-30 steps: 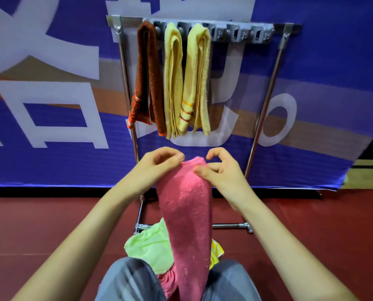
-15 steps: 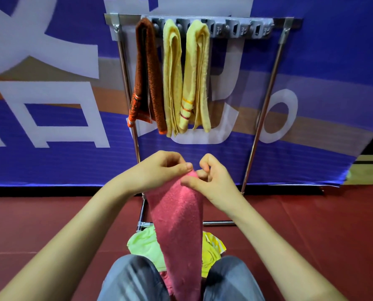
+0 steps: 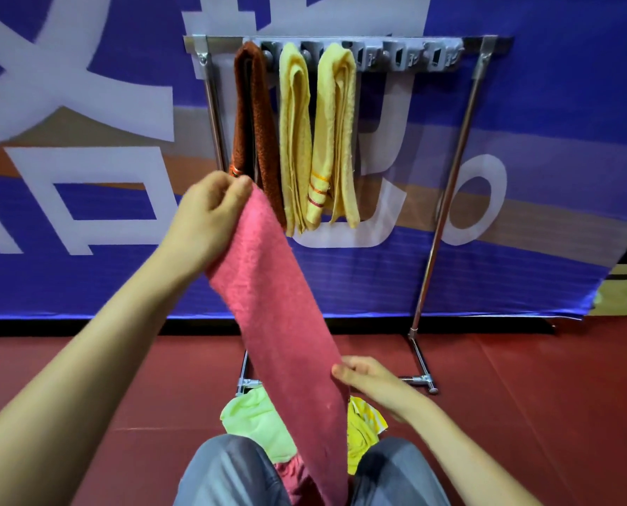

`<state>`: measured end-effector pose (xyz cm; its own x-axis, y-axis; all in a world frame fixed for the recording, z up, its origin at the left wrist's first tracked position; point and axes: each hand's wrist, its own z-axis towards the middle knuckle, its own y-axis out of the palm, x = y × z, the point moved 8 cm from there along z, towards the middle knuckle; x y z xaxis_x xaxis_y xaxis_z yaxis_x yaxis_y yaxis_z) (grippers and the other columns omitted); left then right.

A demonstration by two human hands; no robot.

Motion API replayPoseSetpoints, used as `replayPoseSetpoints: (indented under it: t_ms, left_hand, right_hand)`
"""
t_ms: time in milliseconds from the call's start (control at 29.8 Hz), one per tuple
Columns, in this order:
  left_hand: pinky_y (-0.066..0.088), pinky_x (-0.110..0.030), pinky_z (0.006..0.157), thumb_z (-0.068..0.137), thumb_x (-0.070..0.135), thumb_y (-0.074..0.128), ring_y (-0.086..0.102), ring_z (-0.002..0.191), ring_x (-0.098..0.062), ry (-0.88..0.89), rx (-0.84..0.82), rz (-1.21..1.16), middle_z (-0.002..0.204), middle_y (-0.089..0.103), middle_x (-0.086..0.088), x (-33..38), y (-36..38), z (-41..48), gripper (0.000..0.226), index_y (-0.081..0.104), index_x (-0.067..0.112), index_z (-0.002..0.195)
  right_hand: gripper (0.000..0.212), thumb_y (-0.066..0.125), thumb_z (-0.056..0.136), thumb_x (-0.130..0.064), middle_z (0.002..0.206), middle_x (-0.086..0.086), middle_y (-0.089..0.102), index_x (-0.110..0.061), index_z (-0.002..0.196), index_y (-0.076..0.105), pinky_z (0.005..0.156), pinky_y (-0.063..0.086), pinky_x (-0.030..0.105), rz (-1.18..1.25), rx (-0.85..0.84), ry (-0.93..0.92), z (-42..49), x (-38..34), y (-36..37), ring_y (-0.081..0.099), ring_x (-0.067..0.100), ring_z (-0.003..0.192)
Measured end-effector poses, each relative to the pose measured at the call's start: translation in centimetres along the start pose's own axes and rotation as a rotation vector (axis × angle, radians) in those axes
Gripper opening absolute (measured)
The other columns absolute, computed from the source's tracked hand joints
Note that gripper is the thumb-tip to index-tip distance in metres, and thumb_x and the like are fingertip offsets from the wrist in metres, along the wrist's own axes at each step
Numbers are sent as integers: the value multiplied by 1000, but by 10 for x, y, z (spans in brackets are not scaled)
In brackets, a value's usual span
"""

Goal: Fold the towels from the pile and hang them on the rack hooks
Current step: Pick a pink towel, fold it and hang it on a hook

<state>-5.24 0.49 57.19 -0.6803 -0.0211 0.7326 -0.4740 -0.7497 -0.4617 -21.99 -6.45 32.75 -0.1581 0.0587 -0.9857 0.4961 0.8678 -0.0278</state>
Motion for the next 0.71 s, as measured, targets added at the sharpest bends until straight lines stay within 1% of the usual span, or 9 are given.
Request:
replayPoseSetpoints:
  t_ms: [67,134,168,269,336,437,571,605,705]
  left_hand:
    - [35,-20,58,94,30,42,40,60,-2,20,64,3,66,45,8,1,-15,12,22,52,15,81]
    - [33,-24,63,94,29,42,43,64,-8,33,117,32,70,49,1,-2,-26,20,22,51,14,81]
    - [30,-24,63,94,29,43,45,70,-12,34,146,73,75,52,-3,-6,-33,22,21,52,13,84]
    - [27,-24,64,92,29,46,52,81,-23,-3,206,220,87,59,-17,-26,-44,19,28,58,4,89]
    - [35,-30,72,91,27,49,58,94,-33,-49,201,303,98,64,-25,-47,-47,14,32,62,-2,94]
    - [42,-38,79,88,27,53,58,97,-38,-190,64,399,103,64,-26,-94,-37,-2,28,59,2,100]
    - [42,-38,86,89,31,51,56,106,-37,-349,-286,575,114,62,-23,-134,15,-37,34,52,8,114]
    - [43,-36,86,90,30,50,58,104,-34,-341,-358,503,111,64,-20,-130,34,-44,32,53,9,114]
    - [47,-18,78,94,23,43,65,88,-8,-295,-521,-83,94,67,-10,-83,92,-66,17,56,14,100]
  right_hand:
    - [52,72,59,-56,76,-19,72,-18,92,65,76,48,11,-60,13,61,2,18,-3,62,-7,76]
    - [15,64,82,-27,69,-19,71,-14,88,65,74,47,10,-80,37,92,3,29,-7,61,-8,71]
    - [8,57,86,-16,67,-19,70,-14,85,65,73,46,10,-78,50,95,5,32,-9,60,-9,68]
    - [12,54,88,-14,66,-19,69,-17,81,64,71,45,13,-93,69,80,4,25,-12,57,-9,67]
    - [11,57,86,-21,69,-20,69,-13,89,64,71,45,9,-95,79,43,4,14,-16,57,-9,70]
    - [31,57,81,-30,77,-14,69,-6,100,62,73,47,10,-27,114,-23,0,-5,-30,59,-5,75]
    - [17,47,91,-19,78,-15,71,-18,94,63,77,47,12,-26,98,-92,1,-43,-31,61,-5,78]
    - [21,43,92,-16,75,-16,71,-18,92,64,76,47,11,-29,91,-98,3,-52,-28,61,-6,76]
    - [24,42,93,-16,76,-13,68,-20,87,64,77,46,14,-55,38,-97,7,-72,-16,59,-3,75]
